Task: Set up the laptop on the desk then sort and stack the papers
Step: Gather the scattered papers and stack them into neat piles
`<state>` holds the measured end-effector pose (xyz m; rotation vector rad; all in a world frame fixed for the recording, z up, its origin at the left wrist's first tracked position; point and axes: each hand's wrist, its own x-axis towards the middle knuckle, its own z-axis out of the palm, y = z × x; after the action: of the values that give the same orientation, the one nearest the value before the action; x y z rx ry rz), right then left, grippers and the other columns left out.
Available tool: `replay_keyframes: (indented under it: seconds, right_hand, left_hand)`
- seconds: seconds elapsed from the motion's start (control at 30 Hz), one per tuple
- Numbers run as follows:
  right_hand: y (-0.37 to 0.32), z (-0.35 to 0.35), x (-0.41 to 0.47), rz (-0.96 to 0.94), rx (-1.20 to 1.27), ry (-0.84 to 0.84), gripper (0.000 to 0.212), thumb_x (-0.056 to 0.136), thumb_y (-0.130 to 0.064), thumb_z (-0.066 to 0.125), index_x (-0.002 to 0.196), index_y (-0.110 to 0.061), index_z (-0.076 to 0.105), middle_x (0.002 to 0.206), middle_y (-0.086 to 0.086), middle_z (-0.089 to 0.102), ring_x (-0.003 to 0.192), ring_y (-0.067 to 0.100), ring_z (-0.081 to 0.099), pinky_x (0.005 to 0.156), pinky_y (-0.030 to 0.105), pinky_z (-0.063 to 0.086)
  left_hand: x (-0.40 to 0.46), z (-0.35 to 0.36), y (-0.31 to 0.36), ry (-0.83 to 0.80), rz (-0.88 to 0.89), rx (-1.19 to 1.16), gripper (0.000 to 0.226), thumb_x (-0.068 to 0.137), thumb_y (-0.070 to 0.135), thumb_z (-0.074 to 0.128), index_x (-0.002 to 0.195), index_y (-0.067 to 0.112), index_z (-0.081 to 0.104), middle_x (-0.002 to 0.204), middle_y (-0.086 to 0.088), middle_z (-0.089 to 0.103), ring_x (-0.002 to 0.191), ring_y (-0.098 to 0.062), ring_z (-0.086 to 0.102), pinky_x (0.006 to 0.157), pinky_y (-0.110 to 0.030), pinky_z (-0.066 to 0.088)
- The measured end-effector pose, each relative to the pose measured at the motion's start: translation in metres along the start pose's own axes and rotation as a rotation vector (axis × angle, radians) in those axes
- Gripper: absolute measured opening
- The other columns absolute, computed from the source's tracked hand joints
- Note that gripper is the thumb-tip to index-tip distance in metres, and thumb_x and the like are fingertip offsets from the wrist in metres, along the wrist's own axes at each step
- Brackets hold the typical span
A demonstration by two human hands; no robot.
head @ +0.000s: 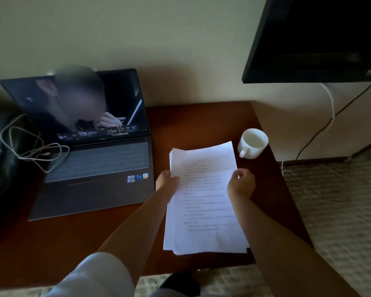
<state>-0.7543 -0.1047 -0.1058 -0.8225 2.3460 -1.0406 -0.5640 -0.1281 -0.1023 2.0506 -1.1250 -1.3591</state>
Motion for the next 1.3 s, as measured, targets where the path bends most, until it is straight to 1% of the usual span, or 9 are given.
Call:
replay_keyframes:
  seconds: [0.1, 0.2, 0.33, 0.57, 0.77, 0.87, 0.97, 1.1, 1.3]
  right_hand:
    - [0.003, 0.007, 0.002, 0.066, -0.044, 0.021, 0.023, 0.091, -0.009, 0.051, 0.103, 0.002, 0.068, 0.11, 0.022, 0.063, 0.104, 0.036, 0.057, 0.091, 0.039, 0.044]
    - [0.006, 0.009, -0.001, 0.14, -0.114, 0.008, 0.027, 0.092, -0.014, 0.052, 0.11, 0.0, 0.066, 0.114, 0.023, 0.062, 0.109, 0.039, 0.056, 0.097, 0.043, 0.044]
    - [0.004, 0.004, 0.001, 0.193, -0.156, -0.132, 0.044, 0.09, -0.019, 0.055, 0.131, -0.002, 0.05, 0.131, 0.02, 0.052, 0.121, 0.039, 0.049, 0.1, 0.044, 0.043]
    - [0.0, -0.007, -0.003, 0.091, -0.46, -0.33, 0.045, 0.089, -0.029, 0.05, 0.13, -0.011, 0.048, 0.131, 0.014, 0.043, 0.12, 0.033, 0.044, 0.092, 0.041, 0.044]
    - [-0.001, -0.008, -0.019, 0.368, -0.386, -0.278, 0.052, 0.08, -0.029, 0.057, 0.126, -0.008, 0.048, 0.129, 0.013, 0.043, 0.115, 0.032, 0.046, 0.093, 0.043, 0.047]
    - [0.009, -0.015, -0.012, 0.442, -0.214, -0.334, 0.052, 0.067, -0.031, 0.059, 0.113, -0.008, 0.059, 0.101, 0.009, 0.064, 0.09, 0.03, 0.063, 0.082, 0.039, 0.054]
    - [0.021, -0.016, -0.011, 0.444, -0.126, -0.418, 0.046, 0.061, -0.032, 0.066, 0.1, -0.009, 0.063, 0.082, 0.006, 0.067, 0.076, 0.027, 0.066, 0.08, 0.041, 0.057]
    - [0.025, -0.015, -0.024, 0.341, -0.204, -0.429, 0.054, 0.061, -0.037, 0.069, 0.109, -0.011, 0.062, 0.105, 0.009, 0.063, 0.096, 0.03, 0.061, 0.082, 0.039, 0.055]
    - [0.008, -0.032, -0.044, 0.272, 0.189, -0.447, 0.038, 0.076, -0.006, 0.066, 0.112, -0.009, 0.054, 0.094, 0.007, 0.062, 0.071, 0.017, 0.059, 0.059, 0.027, 0.046]
  left_hand:
    - [0.003, 0.005, -0.003, 0.053, -0.048, -0.043, 0.016, 0.09, 0.008, 0.046, 0.102, 0.012, 0.057, 0.09, -0.006, 0.057, 0.075, -0.018, 0.055, 0.063, -0.026, 0.048]
    - [-0.004, 0.007, -0.001, 0.106, -0.174, -0.13, 0.024, 0.097, 0.012, 0.041, 0.113, 0.007, 0.058, 0.096, -0.009, 0.056, 0.093, -0.027, 0.057, 0.078, -0.032, 0.05]
    - [-0.009, 0.008, -0.003, 0.136, -0.286, -0.071, 0.037, 0.101, 0.016, 0.033, 0.131, 0.003, 0.049, 0.127, -0.014, 0.054, 0.119, -0.029, 0.053, 0.085, -0.025, 0.051]
    - [-0.022, 0.018, 0.002, 0.109, -0.035, 0.289, 0.046, 0.094, 0.022, 0.045, 0.139, 0.025, 0.036, 0.139, -0.009, 0.034, 0.127, -0.031, 0.031, 0.102, -0.046, 0.039]
    - [-0.025, 0.01, 0.005, 0.018, -0.188, 0.069, 0.063, 0.085, 0.027, 0.062, 0.139, 0.022, 0.03, 0.125, -0.007, 0.045, 0.105, -0.027, 0.051, 0.087, -0.04, 0.053]
    - [-0.028, -0.001, 0.0, -0.017, -0.269, -0.134, 0.049, 0.083, 0.024, 0.069, 0.122, 0.014, 0.041, 0.099, -0.004, 0.054, 0.081, -0.019, 0.056, 0.071, -0.034, 0.052]
    - [-0.031, -0.003, -0.008, -0.117, -0.309, -0.218, 0.038, 0.077, 0.018, 0.076, 0.108, 0.013, 0.053, 0.103, -0.01, 0.063, 0.087, -0.025, 0.064, 0.078, -0.042, 0.056]
    - [-0.041, 0.004, -0.012, -0.12, -0.268, -0.2, 0.029, 0.076, 0.007, 0.075, 0.096, 0.013, 0.054, 0.095, -0.009, 0.063, 0.083, -0.024, 0.064, 0.074, -0.04, 0.056]
    - [-0.059, -0.008, -0.011, -0.093, -0.156, -0.195, 0.03, 0.077, 0.001, 0.073, 0.099, 0.009, 0.055, 0.101, -0.011, 0.063, 0.09, -0.026, 0.064, 0.081, -0.044, 0.056]
